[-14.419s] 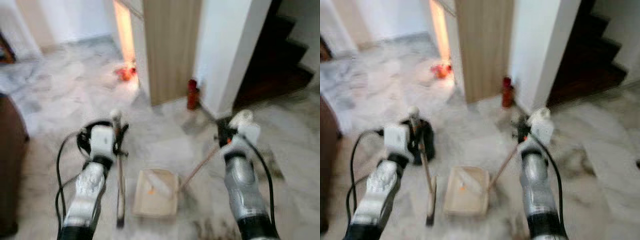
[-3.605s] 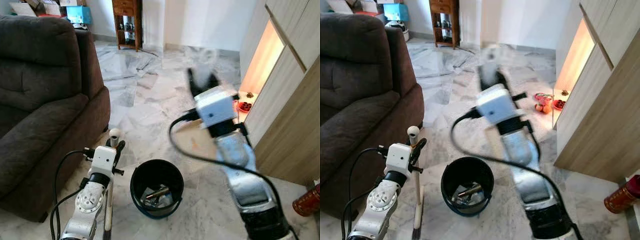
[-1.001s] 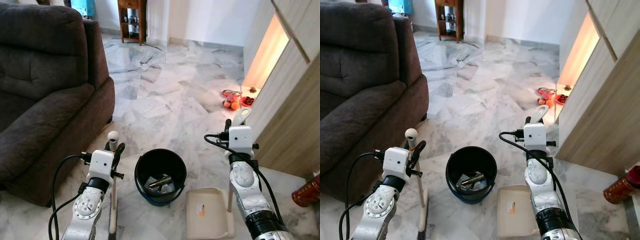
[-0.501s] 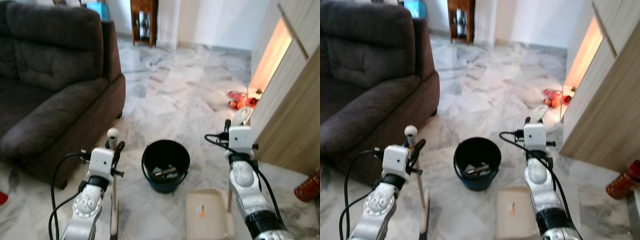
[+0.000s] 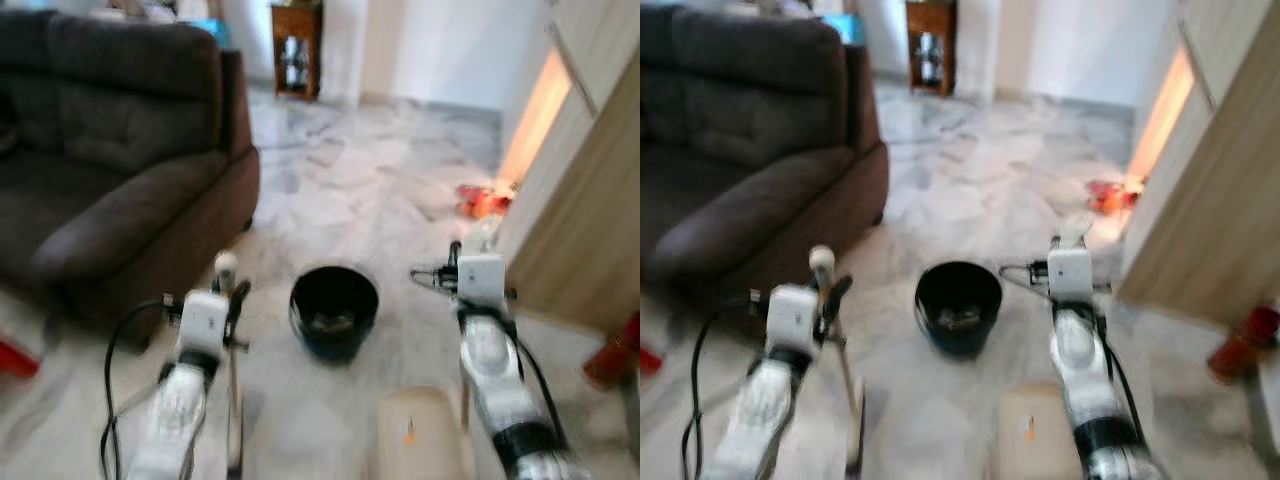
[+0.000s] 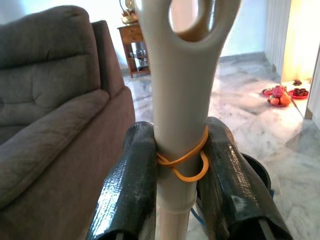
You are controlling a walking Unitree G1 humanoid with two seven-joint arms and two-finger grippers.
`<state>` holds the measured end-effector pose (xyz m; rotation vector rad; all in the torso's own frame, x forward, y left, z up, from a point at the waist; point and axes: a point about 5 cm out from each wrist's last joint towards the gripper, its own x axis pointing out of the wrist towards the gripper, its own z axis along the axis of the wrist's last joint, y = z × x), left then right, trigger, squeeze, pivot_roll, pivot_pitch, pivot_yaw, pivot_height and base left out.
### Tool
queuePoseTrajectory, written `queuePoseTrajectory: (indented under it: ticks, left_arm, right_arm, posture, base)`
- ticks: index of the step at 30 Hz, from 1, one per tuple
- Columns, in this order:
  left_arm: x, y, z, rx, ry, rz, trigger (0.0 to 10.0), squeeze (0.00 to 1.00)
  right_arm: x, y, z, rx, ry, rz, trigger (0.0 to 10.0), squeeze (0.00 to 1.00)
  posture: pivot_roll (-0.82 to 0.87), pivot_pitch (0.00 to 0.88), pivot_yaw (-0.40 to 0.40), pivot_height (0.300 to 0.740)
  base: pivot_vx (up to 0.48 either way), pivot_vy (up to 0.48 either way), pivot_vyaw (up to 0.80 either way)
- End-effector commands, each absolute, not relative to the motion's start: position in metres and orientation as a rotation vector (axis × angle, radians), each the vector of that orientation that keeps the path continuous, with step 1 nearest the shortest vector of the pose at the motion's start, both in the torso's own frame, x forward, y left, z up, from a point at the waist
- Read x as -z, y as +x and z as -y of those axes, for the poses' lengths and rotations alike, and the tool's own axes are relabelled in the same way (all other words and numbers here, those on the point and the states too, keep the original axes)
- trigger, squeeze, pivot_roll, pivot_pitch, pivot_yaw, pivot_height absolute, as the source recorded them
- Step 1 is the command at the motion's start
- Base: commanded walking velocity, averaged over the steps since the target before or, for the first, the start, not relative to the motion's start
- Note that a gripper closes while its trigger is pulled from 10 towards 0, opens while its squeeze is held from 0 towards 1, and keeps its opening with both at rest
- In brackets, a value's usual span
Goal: Sweep floor
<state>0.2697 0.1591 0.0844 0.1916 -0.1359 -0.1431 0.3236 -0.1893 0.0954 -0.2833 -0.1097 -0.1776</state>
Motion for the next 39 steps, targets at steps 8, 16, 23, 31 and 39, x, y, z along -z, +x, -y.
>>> queuePoseTrajectory:
  ticks: [8,16,23,31,39]
  left_arm:
    - [-0.0943,0.2739,-0.1601,0.141,0.212,0.18,10.0,0.0]
    - [-0.0941,0.2773,-0.1602,0.153,0.232,0.167,10.0,0.0]
    - [-0.0916,0.2772,-0.1609,0.152,0.258,0.15,10.0,0.0]
    - [-0.0914,0.2778,-0.1608,0.142,0.263,0.146,10.0,0.0]
    - [-0.0919,0.2781,-0.1617,0.138,0.257,0.15,10.0,0.0]
  right_arm:
    - [-0.1077,0.3298,0.1836,0.155,-0.281,0.161,10.0,0.0]
    - [-0.1054,0.3305,0.1817,0.153,-0.278,0.146,10.0,0.0]
    - [-0.1023,0.3303,0.1843,0.166,-0.288,0.122,10.0,0.0]
    - [-0.1012,0.3302,0.1844,0.158,-0.286,0.115,10.0,0.0]
    - [-0.1004,0.3308,0.1828,0.162,-0.279,0.107,10.0,0.0]
  posture:
    - [0.07,0.0,-0.012,0.74]
    - [0.08,0.0,-0.005,0.74]
    - [0.09,0.0,-0.008,0.74]
    - [0.1,0.0,-0.018,0.74]
    - [0.09,0.0,-0.015,0.74]
  base:
    - [0.0,0.0,-0.1]
    - [0.0,0.0,-0.8]
    - [0.0,-0.205,-0.8]
    - [0.0,-0.362,-0.8]
    - [0.0,-0.231,-0.8]
